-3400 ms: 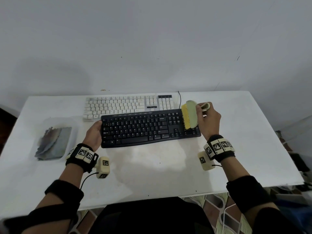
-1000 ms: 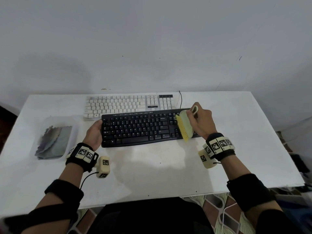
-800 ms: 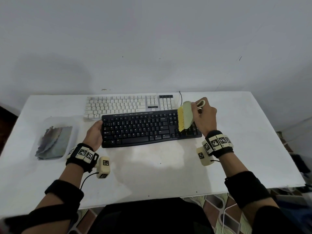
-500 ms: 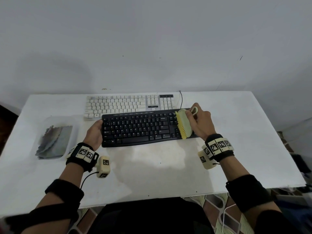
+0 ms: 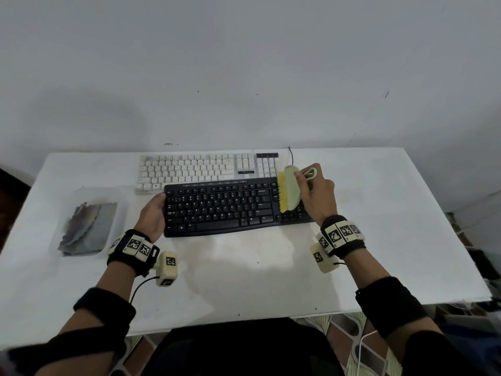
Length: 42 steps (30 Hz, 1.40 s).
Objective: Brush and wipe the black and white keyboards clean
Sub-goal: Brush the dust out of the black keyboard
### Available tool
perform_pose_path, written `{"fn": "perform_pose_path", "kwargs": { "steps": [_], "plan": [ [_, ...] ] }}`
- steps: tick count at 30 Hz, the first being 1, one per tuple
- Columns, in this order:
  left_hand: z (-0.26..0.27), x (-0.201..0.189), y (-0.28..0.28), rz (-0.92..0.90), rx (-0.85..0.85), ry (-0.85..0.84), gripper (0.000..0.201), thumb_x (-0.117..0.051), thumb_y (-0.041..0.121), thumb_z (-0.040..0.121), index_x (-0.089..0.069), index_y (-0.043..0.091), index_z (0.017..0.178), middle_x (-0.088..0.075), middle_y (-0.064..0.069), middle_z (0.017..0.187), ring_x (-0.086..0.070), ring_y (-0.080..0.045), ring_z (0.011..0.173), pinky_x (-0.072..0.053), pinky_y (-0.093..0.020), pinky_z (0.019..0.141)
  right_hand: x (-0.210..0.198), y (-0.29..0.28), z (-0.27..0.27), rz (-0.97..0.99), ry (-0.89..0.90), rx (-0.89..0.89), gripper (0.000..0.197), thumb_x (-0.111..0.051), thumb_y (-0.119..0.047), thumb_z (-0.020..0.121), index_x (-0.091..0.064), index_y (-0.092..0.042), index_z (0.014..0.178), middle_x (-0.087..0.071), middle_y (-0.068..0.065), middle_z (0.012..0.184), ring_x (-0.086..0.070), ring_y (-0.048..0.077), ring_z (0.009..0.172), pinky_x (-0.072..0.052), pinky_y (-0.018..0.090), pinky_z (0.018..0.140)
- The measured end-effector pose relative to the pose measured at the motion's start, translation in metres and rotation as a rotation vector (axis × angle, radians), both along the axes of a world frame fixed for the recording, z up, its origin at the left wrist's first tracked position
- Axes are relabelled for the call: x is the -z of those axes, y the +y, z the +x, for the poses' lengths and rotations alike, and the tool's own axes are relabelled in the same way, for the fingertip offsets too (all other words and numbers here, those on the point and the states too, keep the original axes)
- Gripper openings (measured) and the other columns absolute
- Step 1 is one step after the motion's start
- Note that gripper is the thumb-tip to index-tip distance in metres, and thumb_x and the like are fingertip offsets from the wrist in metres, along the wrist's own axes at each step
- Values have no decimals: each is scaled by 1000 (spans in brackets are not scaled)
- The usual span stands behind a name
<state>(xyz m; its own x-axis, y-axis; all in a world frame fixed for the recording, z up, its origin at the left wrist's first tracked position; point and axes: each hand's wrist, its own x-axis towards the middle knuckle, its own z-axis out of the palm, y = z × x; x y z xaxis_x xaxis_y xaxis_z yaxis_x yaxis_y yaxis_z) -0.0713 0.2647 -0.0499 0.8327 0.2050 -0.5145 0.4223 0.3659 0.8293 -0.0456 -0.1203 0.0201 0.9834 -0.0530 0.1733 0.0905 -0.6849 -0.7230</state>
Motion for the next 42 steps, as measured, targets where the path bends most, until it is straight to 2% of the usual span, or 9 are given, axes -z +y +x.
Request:
{"fn": "perform_pose_path", "kwargs": {
  "steps": [5, 9, 13, 21, 27, 30, 33, 38, 42],
  "plan": [
    [1, 2, 2, -1, -1, 10, 43, -41, 23, 109, -54, -1, 143, -70, -8, 114, -67, -22, 103, -54, -39, 86, 6, -13, -7, -43, -2, -77, 27, -46, -38, 106, -45, -17, 88, -54, 2, 59, -49, 18, 53, -35, 26, 52],
    [2, 2, 3, -12, -5, 14, 43, -40, 23, 110, -53, -1, 144, -69, -7, 113, -66, -21, 102, -54, -39, 87, 1, -15, -7, -6, -7, 10, 29, -47, -35, 106, -46, -13, 88, -57, 6, 63, -53, 20, 61, -38, 28, 59],
    [1, 1, 1, -11, 6, 12, 41, -39, 23, 110, -55, 1, 141, -70, -5, 111, -67, -19, 100, -54, -38, 85, -2, -2, -5, 39, -40, 76, 28, -48, -35, 106, -49, -9, 95, -59, -3, 73, -54, -3, 68, -39, 17, 57],
    [1, 2, 4, 9, 6, 19, 44, -41, 24, 110, -53, -1, 144, -65, -11, 123, -64, -24, 109, -54, -40, 87, 6, 1, -6, -44, -20, -96, 23, -46, -39, 106, -45, -19, 94, -59, 1, 74, -57, 13, 62, -39, 20, 51],
    [0, 2, 6, 26, 13, 21, 45, -43, 25, 109, -54, -1, 143, -67, -10, 121, -65, -24, 107, -54, -40, 86, 1, -8, -12, -8, -13, -55, 24, -48, -28, 105, -43, -15, 86, -47, 3, 58, -39, 11, 50, -32, 24, 50],
    [0, 1, 3, 28, 17, 17, 42, -43, 23, 109, -55, 0, 141, -70, -6, 113, -67, -21, 101, -54, -39, 84, -2, -3, -11, 43, -69, 25, 26, -47, -30, 106, -43, -12, 88, -53, 12, 62, -44, 20, 55, -36, 29, 53],
    [0, 1, 3, 31, 22, 10, 42, -42, 23, 109, -55, -1, 141, -70, -6, 112, -67, -20, 100, -53, -39, 83, -4, 4, -6, 84, -100, 62, 25, -50, -34, 106, -48, -12, 94, -59, 6, 70, -52, 18, 60, -40, 25, 54],
    [0, 0, 2, 28, 32, 9, 41, -42, 24, 109, -56, 1, 141, -71, -5, 111, -68, -21, 100, -54, -39, 83, 3, 7, 0, 21, -33, -58, 16, -52, -32, 105, -48, -19, 95, -61, -2, 77, -57, 13, 69, -43, 22, 56],
    [0, 1, 3, 23, 27, 12, 42, -41, 24, 109, -56, 1, 141, -70, -6, 113, -68, -21, 102, -53, -39, 84, -2, -4, -2, -83, 37, -166, 19, -52, -30, 104, -46, -16, 94, -60, 5, 70, -55, 18, 61, -39, 25, 52]
  ]
}}
